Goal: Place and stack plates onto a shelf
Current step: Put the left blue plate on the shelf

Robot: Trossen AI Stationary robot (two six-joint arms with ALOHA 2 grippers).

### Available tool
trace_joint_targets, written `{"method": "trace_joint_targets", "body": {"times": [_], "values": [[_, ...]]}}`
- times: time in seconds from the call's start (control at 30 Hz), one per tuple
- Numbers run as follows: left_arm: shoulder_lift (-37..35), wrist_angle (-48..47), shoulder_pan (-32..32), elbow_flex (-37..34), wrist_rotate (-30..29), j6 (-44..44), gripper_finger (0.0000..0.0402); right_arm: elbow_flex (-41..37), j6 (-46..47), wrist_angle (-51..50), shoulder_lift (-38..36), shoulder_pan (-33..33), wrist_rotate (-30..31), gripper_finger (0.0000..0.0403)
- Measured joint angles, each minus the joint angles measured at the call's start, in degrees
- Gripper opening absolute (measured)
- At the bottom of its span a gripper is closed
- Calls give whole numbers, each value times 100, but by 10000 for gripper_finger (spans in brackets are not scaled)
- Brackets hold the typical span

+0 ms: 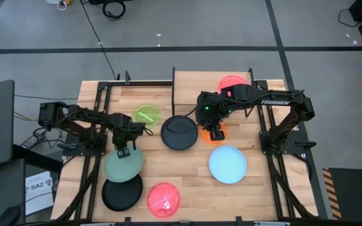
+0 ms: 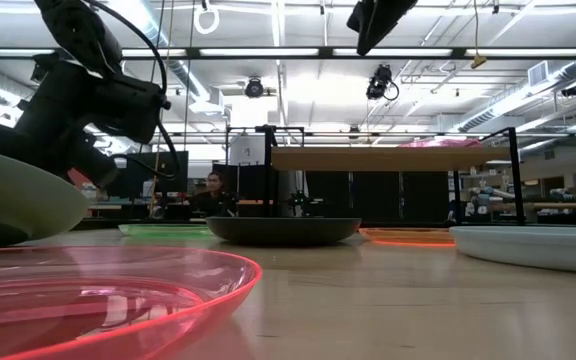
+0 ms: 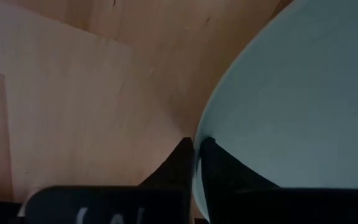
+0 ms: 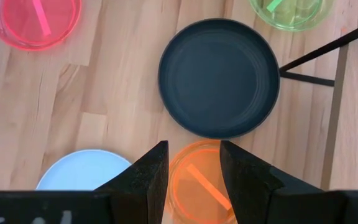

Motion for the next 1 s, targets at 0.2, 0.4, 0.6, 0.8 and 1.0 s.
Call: {"method": "trace_joint_targets", "body": {"times": [0.2, 0.4, 0.6, 0.8, 1.0], "values": [[7, -54, 0, -5, 204, -7, 21, 2, 0, 15, 0, 1, -1, 151], [7, -140, 0, 16, 282, -13, 18, 2, 0, 18, 0, 0, -2, 151], [13, -338, -2, 257, 214, -6, 14, 1, 0, 17, 0, 0, 0, 151], [15, -430, -4, 533, 152, 29, 13, 1, 0, -65, 0, 2, -2, 151], [15, -614, -2, 827, 100, 24, 13, 1, 0, -99, 0, -21, 140, 151]]}}
